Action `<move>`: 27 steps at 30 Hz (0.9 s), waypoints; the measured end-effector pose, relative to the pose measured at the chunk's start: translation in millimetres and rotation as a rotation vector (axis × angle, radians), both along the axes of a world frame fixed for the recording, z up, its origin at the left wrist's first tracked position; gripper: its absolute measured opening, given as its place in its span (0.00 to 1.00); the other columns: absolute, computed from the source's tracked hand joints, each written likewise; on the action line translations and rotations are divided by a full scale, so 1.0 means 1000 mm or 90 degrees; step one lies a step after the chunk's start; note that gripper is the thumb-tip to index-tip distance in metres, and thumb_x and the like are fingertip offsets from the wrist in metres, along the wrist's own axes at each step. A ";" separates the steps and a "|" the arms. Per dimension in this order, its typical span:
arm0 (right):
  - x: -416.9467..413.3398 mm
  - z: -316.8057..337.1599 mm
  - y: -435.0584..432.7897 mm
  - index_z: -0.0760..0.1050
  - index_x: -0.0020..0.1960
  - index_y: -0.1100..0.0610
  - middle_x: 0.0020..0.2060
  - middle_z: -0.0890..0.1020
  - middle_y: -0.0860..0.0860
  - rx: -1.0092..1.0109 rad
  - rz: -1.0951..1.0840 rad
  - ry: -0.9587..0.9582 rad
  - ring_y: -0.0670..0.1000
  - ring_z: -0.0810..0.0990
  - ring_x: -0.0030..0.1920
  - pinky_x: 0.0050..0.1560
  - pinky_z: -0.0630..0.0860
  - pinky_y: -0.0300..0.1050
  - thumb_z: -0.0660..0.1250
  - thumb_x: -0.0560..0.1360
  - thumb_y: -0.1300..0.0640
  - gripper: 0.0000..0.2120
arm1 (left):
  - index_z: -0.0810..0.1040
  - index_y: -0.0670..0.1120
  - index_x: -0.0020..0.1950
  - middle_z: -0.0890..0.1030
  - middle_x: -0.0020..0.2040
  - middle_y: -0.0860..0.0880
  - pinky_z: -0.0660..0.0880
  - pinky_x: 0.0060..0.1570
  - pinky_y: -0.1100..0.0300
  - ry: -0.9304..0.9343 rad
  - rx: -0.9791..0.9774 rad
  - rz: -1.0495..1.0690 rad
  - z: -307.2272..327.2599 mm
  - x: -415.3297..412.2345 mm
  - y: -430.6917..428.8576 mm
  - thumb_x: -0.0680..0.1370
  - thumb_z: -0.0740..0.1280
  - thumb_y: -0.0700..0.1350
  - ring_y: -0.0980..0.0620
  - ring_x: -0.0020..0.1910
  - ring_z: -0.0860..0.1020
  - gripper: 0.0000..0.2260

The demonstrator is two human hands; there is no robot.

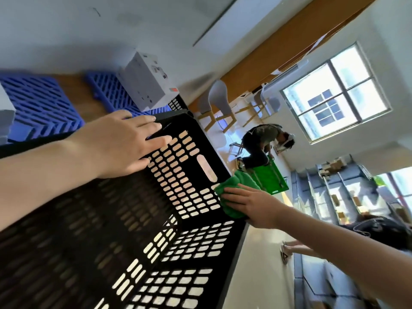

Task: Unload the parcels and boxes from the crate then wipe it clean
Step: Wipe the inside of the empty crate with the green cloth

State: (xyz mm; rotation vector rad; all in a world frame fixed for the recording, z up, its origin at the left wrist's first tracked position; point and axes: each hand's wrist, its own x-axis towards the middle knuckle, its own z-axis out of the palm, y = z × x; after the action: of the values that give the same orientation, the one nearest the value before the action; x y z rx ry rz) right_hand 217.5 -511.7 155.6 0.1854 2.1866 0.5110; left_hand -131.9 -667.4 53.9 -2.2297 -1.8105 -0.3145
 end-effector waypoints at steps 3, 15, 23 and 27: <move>-0.015 0.006 0.011 0.66 0.74 0.56 0.75 0.62 0.50 -0.002 0.047 -0.044 0.51 0.54 0.77 0.76 0.52 0.51 0.63 0.77 0.48 0.27 | 0.47 0.55 0.79 0.61 0.78 0.49 0.66 0.68 0.52 0.005 0.018 0.000 -0.002 -0.001 0.003 0.80 0.50 0.61 0.49 0.78 0.58 0.29; -0.129 -0.022 0.044 0.66 0.73 0.57 0.74 0.65 0.54 0.044 0.122 0.246 0.54 0.58 0.76 0.73 0.51 0.48 0.58 0.76 0.64 0.26 | 0.46 0.57 0.79 0.70 0.73 0.48 0.70 0.61 0.54 -0.025 0.094 0.011 -0.010 0.000 0.004 0.79 0.51 0.61 0.49 0.74 0.65 0.30; -0.009 0.012 0.013 0.74 0.68 0.56 0.70 0.72 0.50 -0.044 0.143 0.043 0.52 0.66 0.72 0.69 0.69 0.51 0.71 0.72 0.62 0.24 | 0.34 0.57 0.76 0.65 0.75 0.49 0.68 0.65 0.54 0.008 0.093 -0.021 -0.011 0.001 0.007 0.80 0.50 0.62 0.50 0.77 0.59 0.32; -0.069 0.003 0.030 0.72 0.69 0.57 0.70 0.71 0.53 -0.003 0.186 0.108 0.55 0.65 0.73 0.70 0.64 0.55 0.65 0.72 0.66 0.25 | 0.35 0.57 0.76 0.65 0.74 0.49 0.68 0.64 0.54 0.011 0.105 -0.019 -0.012 0.000 0.007 0.80 0.52 0.61 0.49 0.76 0.60 0.32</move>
State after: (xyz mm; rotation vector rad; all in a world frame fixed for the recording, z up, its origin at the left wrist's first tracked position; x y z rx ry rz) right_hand 148.7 -481.7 158.9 -0.0990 2.3952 0.6725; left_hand -132.0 -660.2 42.1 -2.1404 -1.6785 -0.4322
